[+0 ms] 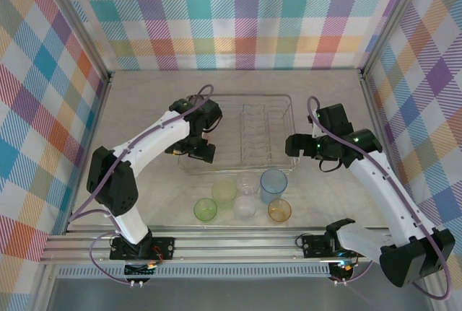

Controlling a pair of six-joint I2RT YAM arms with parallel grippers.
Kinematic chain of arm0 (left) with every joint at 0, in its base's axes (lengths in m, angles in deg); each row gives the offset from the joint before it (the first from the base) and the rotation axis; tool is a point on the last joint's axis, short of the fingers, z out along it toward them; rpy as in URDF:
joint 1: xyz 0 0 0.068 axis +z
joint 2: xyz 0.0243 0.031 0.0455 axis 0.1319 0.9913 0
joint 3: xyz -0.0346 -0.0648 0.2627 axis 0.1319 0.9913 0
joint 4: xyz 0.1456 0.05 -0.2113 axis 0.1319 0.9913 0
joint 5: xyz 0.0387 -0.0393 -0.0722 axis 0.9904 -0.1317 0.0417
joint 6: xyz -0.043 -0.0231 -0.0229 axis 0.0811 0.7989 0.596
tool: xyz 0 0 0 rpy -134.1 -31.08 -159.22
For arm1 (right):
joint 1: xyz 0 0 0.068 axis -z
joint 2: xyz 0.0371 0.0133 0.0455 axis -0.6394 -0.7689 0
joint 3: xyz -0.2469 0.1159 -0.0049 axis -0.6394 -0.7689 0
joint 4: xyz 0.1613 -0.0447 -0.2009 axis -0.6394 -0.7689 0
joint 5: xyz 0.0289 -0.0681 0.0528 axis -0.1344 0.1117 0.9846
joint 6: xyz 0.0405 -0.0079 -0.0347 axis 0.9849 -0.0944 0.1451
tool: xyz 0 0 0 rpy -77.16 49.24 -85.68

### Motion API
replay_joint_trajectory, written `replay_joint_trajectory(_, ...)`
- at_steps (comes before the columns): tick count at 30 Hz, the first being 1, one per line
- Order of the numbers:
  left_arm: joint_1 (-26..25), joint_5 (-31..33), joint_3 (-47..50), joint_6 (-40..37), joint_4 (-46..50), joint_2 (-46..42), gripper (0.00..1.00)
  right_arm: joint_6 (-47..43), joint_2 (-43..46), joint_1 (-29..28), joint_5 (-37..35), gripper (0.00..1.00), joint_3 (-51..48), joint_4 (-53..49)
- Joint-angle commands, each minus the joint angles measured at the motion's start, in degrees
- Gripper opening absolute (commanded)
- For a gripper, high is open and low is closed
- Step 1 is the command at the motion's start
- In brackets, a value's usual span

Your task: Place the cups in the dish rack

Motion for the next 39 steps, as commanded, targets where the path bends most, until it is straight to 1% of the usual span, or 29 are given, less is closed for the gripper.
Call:
replay_joint_trajectory(1,0.42,1.53,-0.2,0.27,2.75,-4.94,1.0,-1.64,1.84,0.01,-0.15,0.93,-2.18,0.21)
replay_joint_trajectory(5,0.43,1.98,0.62,0.3,1.85,-10.99,1.0,-2.15,3.43,-0.03,2.35,0.86,-4.37,-0.49)
replay_joint_trajectory(8,0.43,1.32,3.03,0.24,-2.34,-17.51,1.0,-1.56,2.95,-0.02,5.56,0.8,-4.81,-2.42)
replay_joint_trajectory(10,0.48,2.68,5.08,1.28,-5.42,-21.7,1.0,-0.85,1.94,0.01,7.76,0.73,-4.56,-3.64)
replay_joint_trajectory(12,0.51,5.16,6.76,3.18,-7.12,-24.97,1.0,-0.5,1.34,-0.33,9.82,0.71,-4.76,-4.04)
replay_joint_trajectory(15,0.51,6.71,10.55,4.42,-11.62,-30.01,1.0,0.04,0.25,-1.92,10.19,0.63,-4.54,-4.82)
replay_joint_trajectory(18,0.59,7.21,14.8,4.7,-16.22,-34.71,1.0,1.09,-0.98,-4.52,8.84,0.61,-4.29,-5.87)
replay_joint_trajectory(21,0.59,8.59,17.92,5.0,-19.63,-38.64,1.0,1.95,-2.28,-7.48,7.45,0.57,-4.12,-6.7)
replay_joint_trajectory(24,0.68,10.92,19.96,5.92,-21.39,-41.31,1.0,3.02,-3.15,-10.12,4.33,0.54,-3.84,-7.31)
replay_joint_trajectory(26,0.68,10.56,20.81,5.58,-22.39,-42.47,1.0,3.37,-3.39,-10.94,4.03,0.53,-4.02,-7.13)
replay_joint_trajectory(28,0.68,10.01,21.9,5.24,-23.57,-43.49,1.0,3.83,-3.76,-11.48,4.19,0.47,-4.11,-6.81)
replay_joint_trajectory(34,0.68,9.29,24.8,4.64,-26.61,-46.3,1.0,4.34,-5.71,-13.27,3.19,0.42,-3.15,-7.27)
replay_joint_trajectory(36,0.69,8.82,25.4,4.42,-27.26,-46.64,1.0,4.86,-6.56,-13.69,2.89,0.38,-2.89,-7.16)
replay_joint_trajectory(39,0.68,8.49,25.73,4.03,-27.52,-46.47,1.0,5.18,-7.53,-14.5,2.81,0.36,-2.71,-6.81)
